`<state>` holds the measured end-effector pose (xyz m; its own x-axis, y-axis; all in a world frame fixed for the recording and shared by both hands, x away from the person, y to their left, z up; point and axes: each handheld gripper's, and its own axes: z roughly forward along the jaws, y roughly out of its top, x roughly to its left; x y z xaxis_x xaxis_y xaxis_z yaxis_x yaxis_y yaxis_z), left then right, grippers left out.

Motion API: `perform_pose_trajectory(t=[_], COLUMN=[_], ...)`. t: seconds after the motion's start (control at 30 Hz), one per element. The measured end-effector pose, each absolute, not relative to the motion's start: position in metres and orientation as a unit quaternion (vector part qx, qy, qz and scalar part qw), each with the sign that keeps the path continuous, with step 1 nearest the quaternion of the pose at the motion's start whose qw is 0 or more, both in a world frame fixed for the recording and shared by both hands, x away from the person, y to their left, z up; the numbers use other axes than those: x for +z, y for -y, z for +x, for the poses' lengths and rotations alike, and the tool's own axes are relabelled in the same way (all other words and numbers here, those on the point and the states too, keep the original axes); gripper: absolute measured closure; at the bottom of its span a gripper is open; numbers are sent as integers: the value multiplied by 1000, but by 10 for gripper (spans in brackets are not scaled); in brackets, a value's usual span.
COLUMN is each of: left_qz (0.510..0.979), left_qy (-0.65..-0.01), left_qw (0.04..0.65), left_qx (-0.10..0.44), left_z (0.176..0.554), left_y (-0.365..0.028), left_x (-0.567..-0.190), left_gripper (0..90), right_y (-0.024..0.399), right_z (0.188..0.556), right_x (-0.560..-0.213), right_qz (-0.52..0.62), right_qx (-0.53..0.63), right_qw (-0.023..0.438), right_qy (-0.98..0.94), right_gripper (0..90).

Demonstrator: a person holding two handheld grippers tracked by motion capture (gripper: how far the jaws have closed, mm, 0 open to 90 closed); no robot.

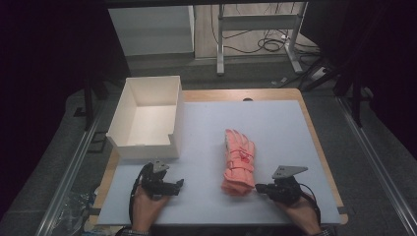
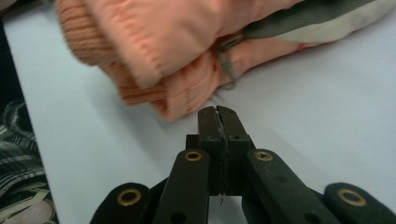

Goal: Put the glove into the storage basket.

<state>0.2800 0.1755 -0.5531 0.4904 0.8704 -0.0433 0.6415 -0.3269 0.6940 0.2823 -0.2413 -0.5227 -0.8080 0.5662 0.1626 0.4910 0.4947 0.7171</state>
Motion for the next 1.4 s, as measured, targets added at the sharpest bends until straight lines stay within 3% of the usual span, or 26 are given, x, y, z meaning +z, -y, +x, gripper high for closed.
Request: perform_pose_trajectory(t=[1.4], left_qz=[797], left_qy=[-474], left_qw=[333], left_qx=[171], left_z=[280], left_y=[-176], left_x=[-553], left_gripper=[18], right_y=[167], right_z=[294], right_x=[-534], right_qz=[262], right_qx=[399], right_qw=[60], right_qy=[-877], right_gripper=[860])
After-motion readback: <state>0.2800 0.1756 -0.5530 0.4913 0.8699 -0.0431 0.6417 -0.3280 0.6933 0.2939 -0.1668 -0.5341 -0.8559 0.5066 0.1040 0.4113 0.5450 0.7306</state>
